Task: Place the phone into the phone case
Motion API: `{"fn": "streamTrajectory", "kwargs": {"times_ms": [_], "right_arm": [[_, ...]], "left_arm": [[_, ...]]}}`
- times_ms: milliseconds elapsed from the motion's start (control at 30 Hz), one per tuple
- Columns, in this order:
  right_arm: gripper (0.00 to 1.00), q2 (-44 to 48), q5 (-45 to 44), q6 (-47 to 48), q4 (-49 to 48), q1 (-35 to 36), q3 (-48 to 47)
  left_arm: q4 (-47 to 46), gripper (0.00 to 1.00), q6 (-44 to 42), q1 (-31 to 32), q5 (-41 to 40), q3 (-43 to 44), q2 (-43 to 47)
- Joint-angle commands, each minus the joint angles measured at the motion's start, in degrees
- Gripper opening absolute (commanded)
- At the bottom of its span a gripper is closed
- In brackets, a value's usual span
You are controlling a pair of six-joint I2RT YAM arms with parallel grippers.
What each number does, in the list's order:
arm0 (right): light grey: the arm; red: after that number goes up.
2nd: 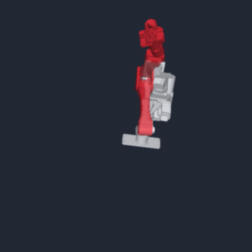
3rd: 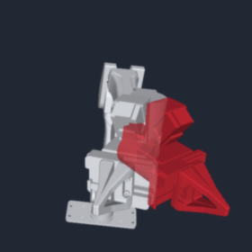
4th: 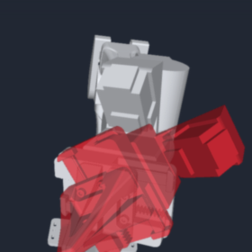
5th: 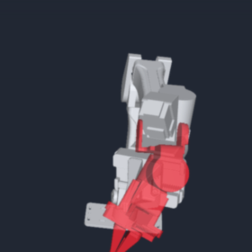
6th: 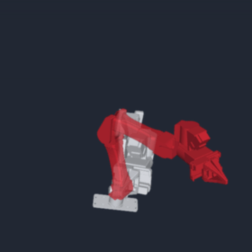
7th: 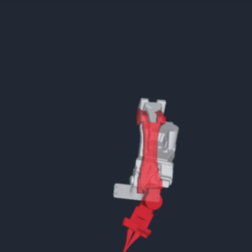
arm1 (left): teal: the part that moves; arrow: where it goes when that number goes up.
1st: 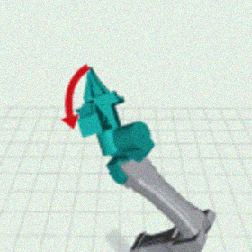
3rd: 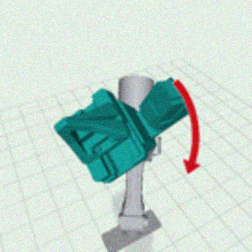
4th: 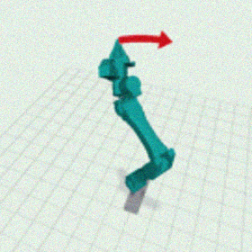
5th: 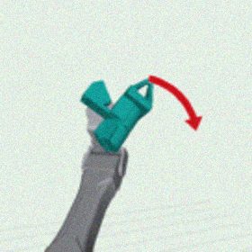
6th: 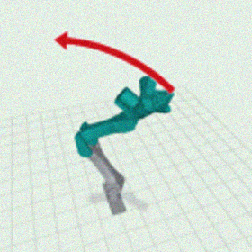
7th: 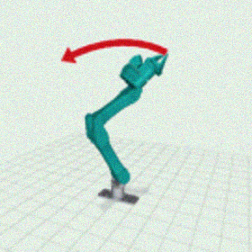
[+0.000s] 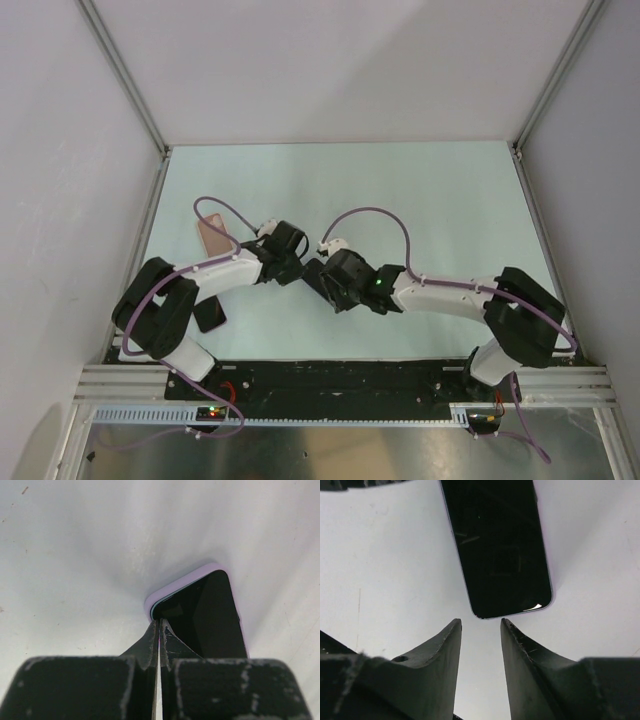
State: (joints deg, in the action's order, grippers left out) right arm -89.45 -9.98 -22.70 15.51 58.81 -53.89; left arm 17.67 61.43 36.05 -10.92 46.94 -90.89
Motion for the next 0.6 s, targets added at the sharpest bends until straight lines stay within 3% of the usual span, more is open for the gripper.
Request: {"fn": "streamTrajectory", "kwargs": {"times_ms": [0, 567], "right_arm": [[0.41, -1.98, -3.44, 0.29, -0.57, 1.64, 0.23], [0.28, -7.22, -7.99, 1.62, -0.61, 5.07, -1.7]], "left_arm": [[-0.81, 0.0, -0.56, 0.34, -2.94, -2.02, -6.44], [-0.73, 0.0, -0.66, 0.33, -2.88, -1.85, -6.74]]}}
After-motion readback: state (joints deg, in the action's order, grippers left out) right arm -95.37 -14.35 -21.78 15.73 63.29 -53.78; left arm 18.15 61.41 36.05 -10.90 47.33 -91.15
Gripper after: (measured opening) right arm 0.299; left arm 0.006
